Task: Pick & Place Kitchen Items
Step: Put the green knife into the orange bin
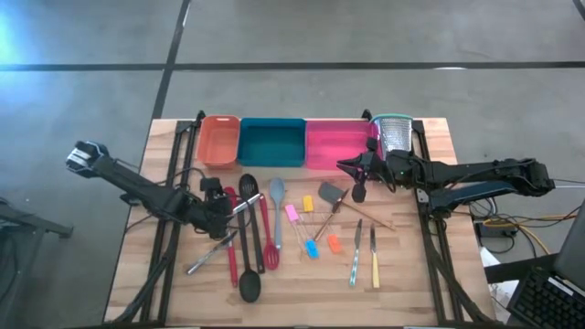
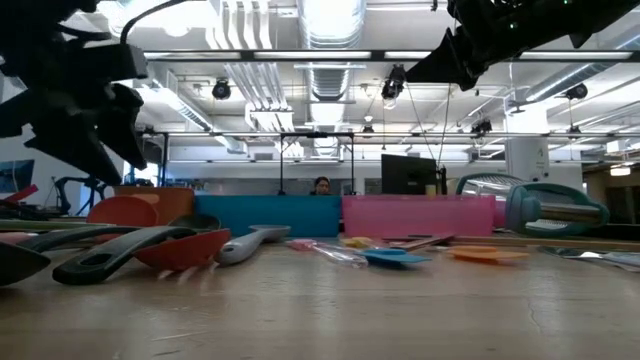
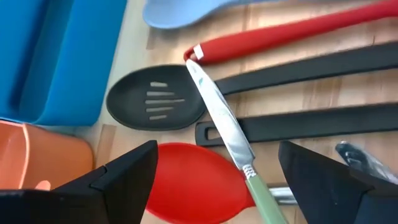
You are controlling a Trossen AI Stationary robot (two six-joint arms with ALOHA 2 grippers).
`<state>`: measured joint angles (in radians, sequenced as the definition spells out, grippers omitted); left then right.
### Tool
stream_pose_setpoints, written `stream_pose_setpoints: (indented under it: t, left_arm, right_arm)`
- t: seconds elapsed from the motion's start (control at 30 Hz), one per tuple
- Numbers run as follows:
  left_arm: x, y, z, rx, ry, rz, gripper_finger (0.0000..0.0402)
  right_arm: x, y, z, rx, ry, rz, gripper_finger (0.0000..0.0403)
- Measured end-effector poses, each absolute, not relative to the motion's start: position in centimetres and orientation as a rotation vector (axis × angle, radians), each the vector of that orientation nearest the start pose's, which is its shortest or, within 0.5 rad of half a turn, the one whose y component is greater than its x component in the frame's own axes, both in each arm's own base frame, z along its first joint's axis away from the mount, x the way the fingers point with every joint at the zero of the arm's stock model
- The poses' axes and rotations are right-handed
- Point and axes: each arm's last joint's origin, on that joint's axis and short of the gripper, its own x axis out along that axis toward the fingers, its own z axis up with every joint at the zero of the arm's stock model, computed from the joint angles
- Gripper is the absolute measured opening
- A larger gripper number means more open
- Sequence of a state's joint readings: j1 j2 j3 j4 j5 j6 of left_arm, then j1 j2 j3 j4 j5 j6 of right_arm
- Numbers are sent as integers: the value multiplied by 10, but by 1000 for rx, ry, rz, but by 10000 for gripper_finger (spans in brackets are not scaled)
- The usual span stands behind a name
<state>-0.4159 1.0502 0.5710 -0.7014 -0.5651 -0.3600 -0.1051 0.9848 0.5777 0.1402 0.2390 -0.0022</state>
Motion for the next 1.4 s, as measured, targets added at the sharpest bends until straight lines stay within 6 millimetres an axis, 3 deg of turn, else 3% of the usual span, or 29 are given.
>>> stream_pose_setpoints:
  t: [0.7,1.4]
  left_arm:
    - [183,-40,165,126,1135,260,337]
    - [184,-31,141,107,1187,219,333]
  right_arm:
    - [213,-29,256,-29,270,-341,38]
    - [213,-30,256,-29,271,-346,38]
